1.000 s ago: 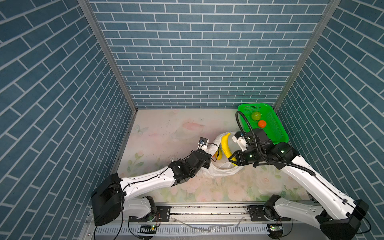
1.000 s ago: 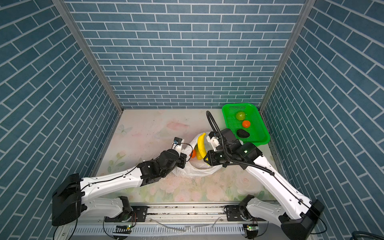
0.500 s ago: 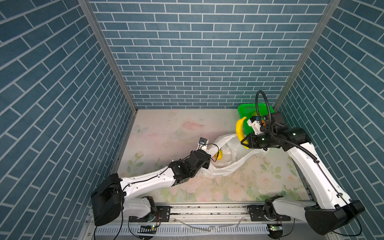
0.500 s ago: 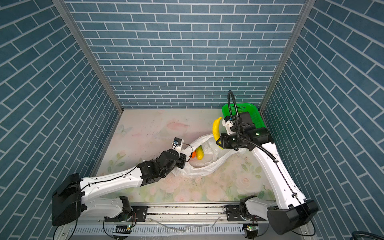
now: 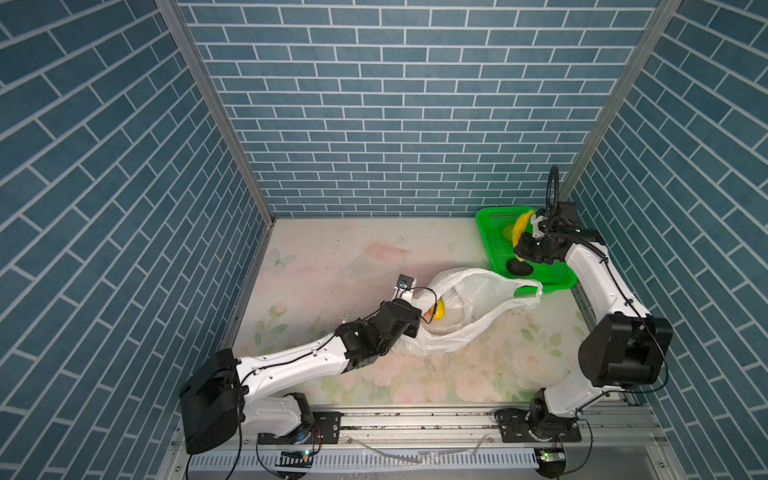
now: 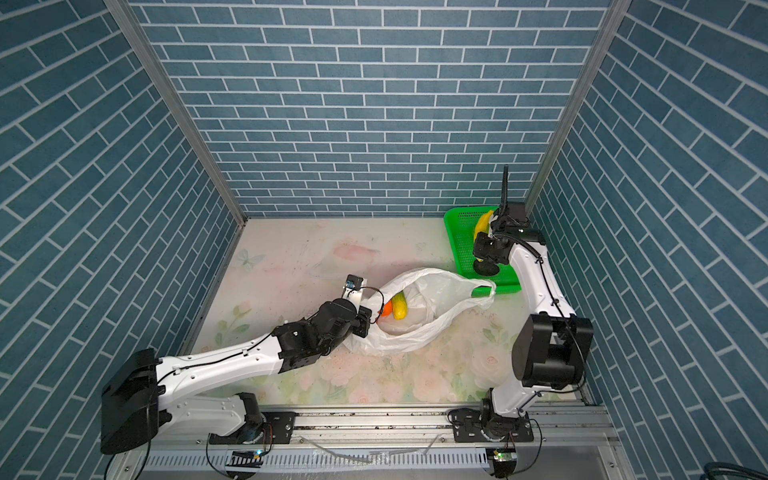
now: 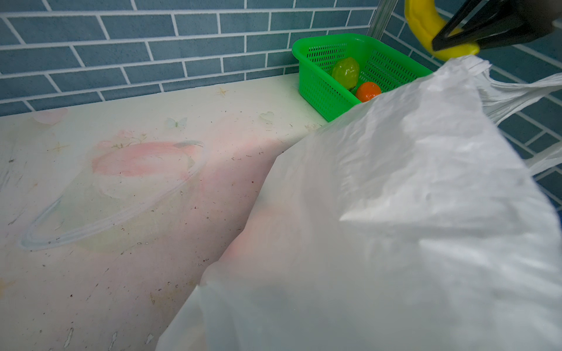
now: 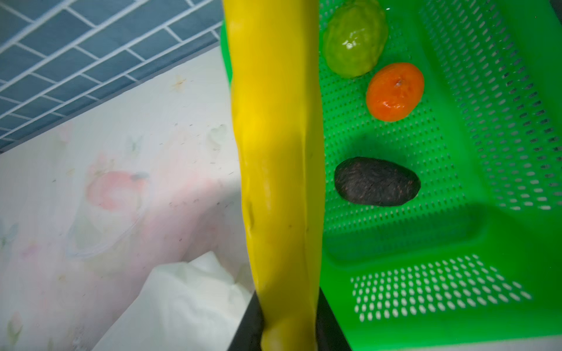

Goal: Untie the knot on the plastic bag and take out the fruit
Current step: 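Open the right gripper to release the banana into the basket, then move the open right gripper back into the bag toward the remaining fruit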

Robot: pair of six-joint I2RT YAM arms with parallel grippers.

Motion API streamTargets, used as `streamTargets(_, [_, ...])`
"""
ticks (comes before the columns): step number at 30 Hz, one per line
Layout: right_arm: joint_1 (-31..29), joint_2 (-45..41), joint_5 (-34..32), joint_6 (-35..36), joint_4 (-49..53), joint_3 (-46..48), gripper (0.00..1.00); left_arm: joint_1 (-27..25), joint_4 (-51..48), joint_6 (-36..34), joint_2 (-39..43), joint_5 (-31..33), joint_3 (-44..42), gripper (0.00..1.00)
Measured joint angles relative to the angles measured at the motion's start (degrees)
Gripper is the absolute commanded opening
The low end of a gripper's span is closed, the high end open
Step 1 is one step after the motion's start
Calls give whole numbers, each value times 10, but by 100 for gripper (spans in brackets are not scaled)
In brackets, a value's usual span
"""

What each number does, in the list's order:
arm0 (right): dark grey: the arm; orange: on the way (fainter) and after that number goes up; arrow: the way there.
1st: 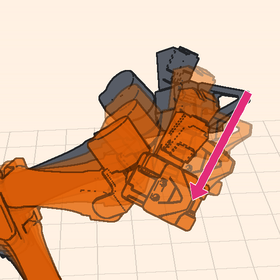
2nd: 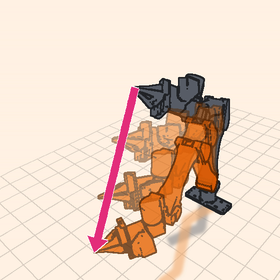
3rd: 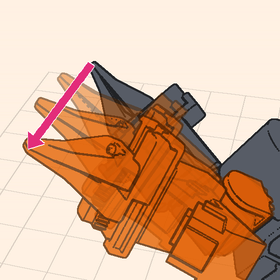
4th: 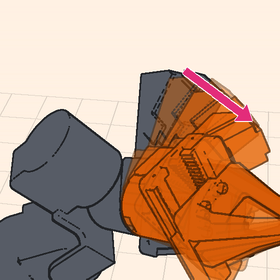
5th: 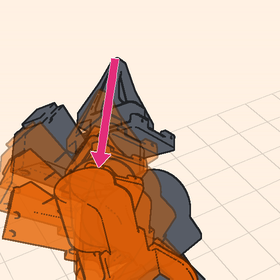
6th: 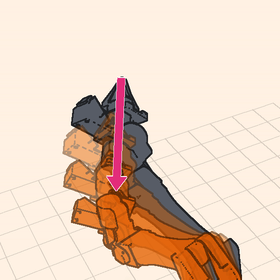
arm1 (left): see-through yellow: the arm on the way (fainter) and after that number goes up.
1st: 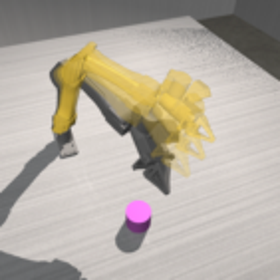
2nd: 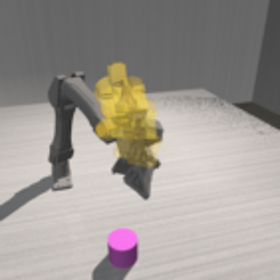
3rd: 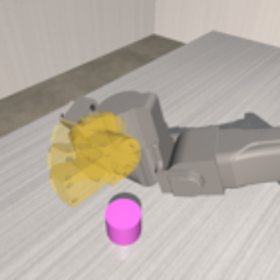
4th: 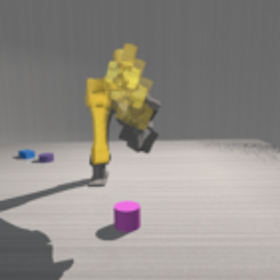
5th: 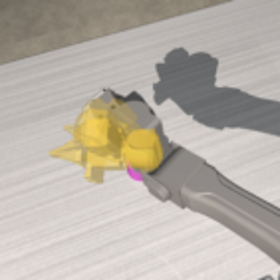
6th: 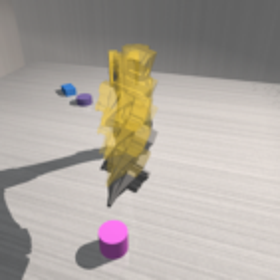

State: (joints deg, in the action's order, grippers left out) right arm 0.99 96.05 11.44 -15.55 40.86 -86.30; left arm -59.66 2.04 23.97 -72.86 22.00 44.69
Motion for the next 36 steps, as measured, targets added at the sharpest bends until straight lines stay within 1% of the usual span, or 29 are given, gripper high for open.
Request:
streamTargets(4, [17, 94, 0, 1, -28, -30, 24, 0, 0, 0, 6, 0, -5, 0])
streamTargets(6, [20, 130, 0, 2, -33, -52, 26, 0, 0, 0, 10, 0, -7, 0])
streamTargets(8, [20, 158, 1, 4, -34, -76, 34, 0, 0, 0, 13, 0, -9, 0])
streamTargets(9, [20, 168, 2, 7, -34, -87, 41, 0, 0, 0, 14, 0, -10, 0])
streamTargets(10, [20, 176, 2, 9, -35, -96, 52, 0, 0, 0, 16, 1, -10, 0])
streamTargets(11, [20, 180, 2, 10, -35, -102, 59, 0, 0, 0, 16, 1, -11, 0])
streamTargets(12, [20, 182, 3, 11, -35, -106, 64, 0, 0, 0, 17, 1, -11, 0])
streamTargets(14, [20, 182, 2, 10, -35, -111, 69, 0, 0, 0, 18, 1, -11, 0])
streamTargets(18, [20, 181, 3, 9, -34, -117, 71, -1, 0, 0, 18, 1, -11, 0])
streamTargets(26, [20, 160, 12, 8, -21, -117, 72, -1, 0, 0, 18, 0, -11, 0])
streamTargets(30, [20, 112, 24, 8, -13, -116, 72, -1, 0, 0, 18, 0, -11, 0])
streamTargets(36, [17, -17, 50, 5, -2, -82, 75, -1, 0, 1, 18, 0, -11, 0])
